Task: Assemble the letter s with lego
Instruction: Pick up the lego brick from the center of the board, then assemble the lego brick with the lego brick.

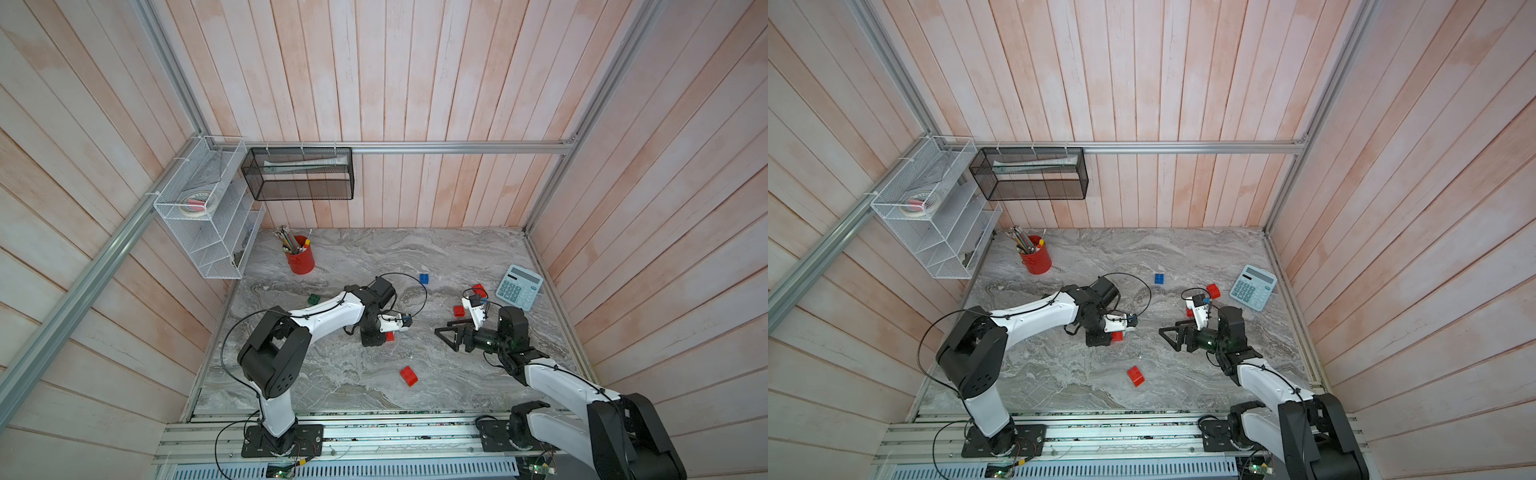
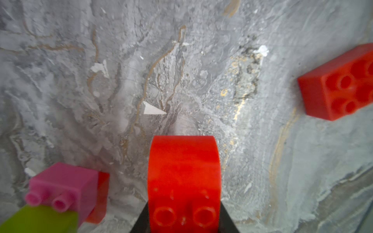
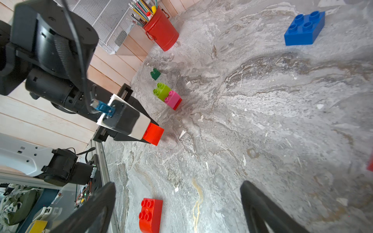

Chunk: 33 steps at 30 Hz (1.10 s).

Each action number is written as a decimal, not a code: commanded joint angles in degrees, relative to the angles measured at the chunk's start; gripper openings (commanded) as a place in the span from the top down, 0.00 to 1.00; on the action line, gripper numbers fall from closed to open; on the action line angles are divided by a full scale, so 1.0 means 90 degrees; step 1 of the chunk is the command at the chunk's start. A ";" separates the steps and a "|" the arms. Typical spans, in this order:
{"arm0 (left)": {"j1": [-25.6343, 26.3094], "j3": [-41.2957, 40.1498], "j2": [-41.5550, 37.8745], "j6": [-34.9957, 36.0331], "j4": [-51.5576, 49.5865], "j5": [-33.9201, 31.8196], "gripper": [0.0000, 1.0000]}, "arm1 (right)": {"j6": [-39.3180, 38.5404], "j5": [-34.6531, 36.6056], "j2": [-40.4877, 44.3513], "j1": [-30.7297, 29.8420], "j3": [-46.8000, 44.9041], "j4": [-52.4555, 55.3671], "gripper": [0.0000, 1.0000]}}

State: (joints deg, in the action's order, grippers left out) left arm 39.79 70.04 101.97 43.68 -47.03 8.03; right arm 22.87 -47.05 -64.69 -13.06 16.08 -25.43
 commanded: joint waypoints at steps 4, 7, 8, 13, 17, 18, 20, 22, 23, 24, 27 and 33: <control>-0.0199 0.0445 -0.0485 0.0622 -0.0708 0.0086 0.72 | 0.1411 0.0013 -0.0775 -0.0341 0.0021 -0.1638 0.02; -0.0360 0.0581 -0.0618 0.0837 -0.0905 0.0065 0.72 | 0.1928 0.0123 -0.1199 -0.0513 0.0128 -0.2103 0.03; -0.0422 0.0601 -0.0667 0.0896 -0.0934 0.0074 0.72 | 0.2029 0.0121 -0.1327 -0.0566 0.0186 -0.2157 0.03; -0.0828 0.0625 -0.0773 0.1184 -0.0948 -0.0082 0.72 | 0.2677 0.0130 -0.2099 -0.0883 0.0493 -0.2730 0.06; -0.1077 0.0695 -0.0796 0.1531 -0.0804 -0.0150 0.71 | 0.3383 0.0113 -0.2818 -0.1096 0.0708 -0.3503 0.09; -0.1131 0.0724 -0.0786 0.1610 -0.0782 -0.0173 0.71 | 0.3555 0.0083 -0.2996 -0.1147 0.0772 -0.3715 0.10; -0.1257 0.0803 -0.0712 0.1770 -0.0772 -0.0181 0.71 | 0.3893 0.0052 -0.3402 -0.1255 0.0950 -0.4073 0.11; -0.1360 0.0888 -0.0626 0.1877 -0.0742 -0.0139 0.70 | 0.4071 0.0033 -0.3721 -0.1373 0.1167 -0.4247 0.13; -0.1407 0.0951 -0.0583 0.1962 -0.0750 -0.0072 0.70 | 0.4147 0.0032 -0.3872 -0.1432 0.1286 -0.4289 0.14; -0.1451 0.0998 -0.0543 0.2057 -0.0760 -0.0014 0.69 | 0.4237 0.0037 -0.4018 -0.1482 0.1368 -0.4347 0.15; -0.1521 0.1127 -0.0392 0.2419 -0.0791 0.0130 0.69 | 0.4527 0.0044 -0.4453 -0.1631 0.1701 -0.4431 0.17; -0.1532 0.1347 -0.0003 0.2559 -0.0813 0.0250 0.68 | 0.4957 0.0121 -0.5106 -0.1847 0.2217 -0.4371 0.20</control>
State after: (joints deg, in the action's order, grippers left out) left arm 26.15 80.71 100.05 64.49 -54.06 8.23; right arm 64.62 -46.35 -108.95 -28.86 34.20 -63.42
